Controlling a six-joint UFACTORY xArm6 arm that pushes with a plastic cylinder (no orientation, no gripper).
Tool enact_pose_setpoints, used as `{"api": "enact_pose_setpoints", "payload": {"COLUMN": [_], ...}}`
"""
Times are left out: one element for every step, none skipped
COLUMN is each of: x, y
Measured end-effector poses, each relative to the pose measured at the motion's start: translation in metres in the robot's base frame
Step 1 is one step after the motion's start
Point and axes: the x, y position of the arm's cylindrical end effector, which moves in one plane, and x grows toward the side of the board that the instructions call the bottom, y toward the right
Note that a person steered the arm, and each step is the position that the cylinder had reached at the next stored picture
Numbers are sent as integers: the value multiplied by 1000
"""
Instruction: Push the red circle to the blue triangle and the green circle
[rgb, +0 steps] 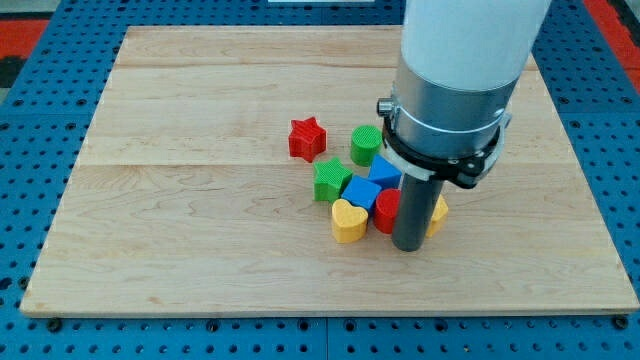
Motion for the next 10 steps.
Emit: {"api": "enact_pose_setpoints", "payload": {"x": [-5,0,25,19,5,-16,3,1,-18,-25], "y": [32,36,24,-18,-14,-11,-15,-60,-71,-37]}}
